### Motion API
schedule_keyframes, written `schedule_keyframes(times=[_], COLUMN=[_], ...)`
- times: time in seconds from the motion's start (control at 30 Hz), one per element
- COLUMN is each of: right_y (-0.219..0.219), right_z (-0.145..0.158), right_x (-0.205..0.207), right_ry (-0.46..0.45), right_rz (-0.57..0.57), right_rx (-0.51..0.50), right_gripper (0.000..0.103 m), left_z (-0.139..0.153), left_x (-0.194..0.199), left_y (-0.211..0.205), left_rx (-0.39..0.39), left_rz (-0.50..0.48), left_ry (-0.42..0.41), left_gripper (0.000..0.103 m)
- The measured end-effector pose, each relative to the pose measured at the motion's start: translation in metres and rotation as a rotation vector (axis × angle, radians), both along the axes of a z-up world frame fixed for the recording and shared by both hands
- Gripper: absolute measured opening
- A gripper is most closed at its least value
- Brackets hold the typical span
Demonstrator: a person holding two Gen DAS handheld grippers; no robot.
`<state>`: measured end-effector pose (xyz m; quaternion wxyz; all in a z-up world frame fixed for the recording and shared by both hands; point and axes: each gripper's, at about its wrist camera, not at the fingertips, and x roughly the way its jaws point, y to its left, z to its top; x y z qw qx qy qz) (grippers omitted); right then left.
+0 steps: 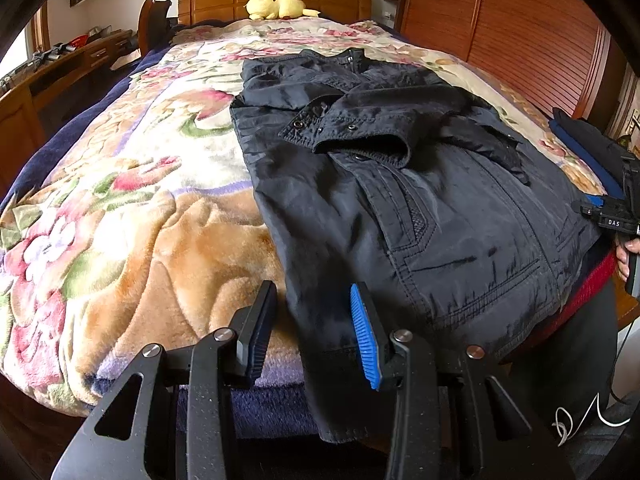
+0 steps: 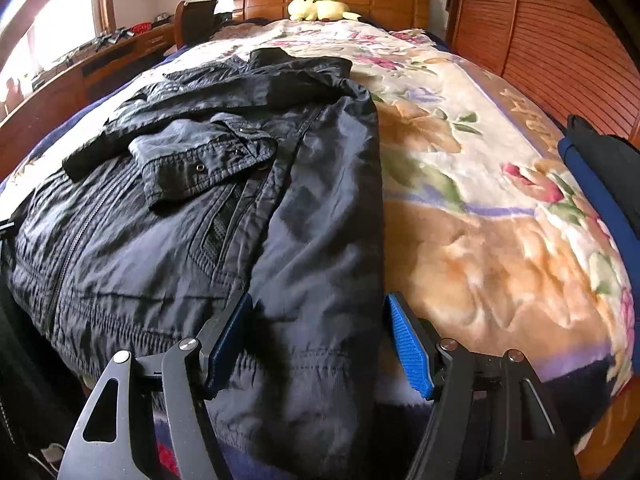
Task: Fold large clothes
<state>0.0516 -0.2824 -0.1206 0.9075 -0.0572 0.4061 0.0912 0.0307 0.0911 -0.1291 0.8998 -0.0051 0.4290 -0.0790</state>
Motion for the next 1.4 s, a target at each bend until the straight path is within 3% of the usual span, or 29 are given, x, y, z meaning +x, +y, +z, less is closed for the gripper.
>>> schedule_keyframes(times=[0.7,0.77,0.93,1.2,1.4], right_y=[0.002,0.002,0.006,-0.004,0.003], right_z=[-0.004,-0.004,0.006,0.059,0.108], right_x=[0.000,-0.001,-0.005,-0.020,-0.061], right_ry=[0.045,0.053,0.024,-0.137,-0.284], right_rz=[0.023,0.033,0.094,0.075,0.112], right_rx=[0.014,0.022,0.049,0.161,0.148], right_gripper=[0.070,0.064,0.022,0.013,0.012], left_z=[-0.004,-0.004,0.017,0.087,0.120], left_x=[-0.013,-0.014,-0.010,-0.012,-0.040], left_y=[0.002,0.001,0.002,-0.003,-0.009], left_rx=[-0.031,-0.029,-0.055,-0.066,-0.044], left_rz=[0.006,-0.002,-0.005,-0.018,-0.044], left_ry=[-0.012,-0.024,-0.079,-0.259,-0.333], left_gripper=[0.038,0.017,0.008,0.007,0.007])
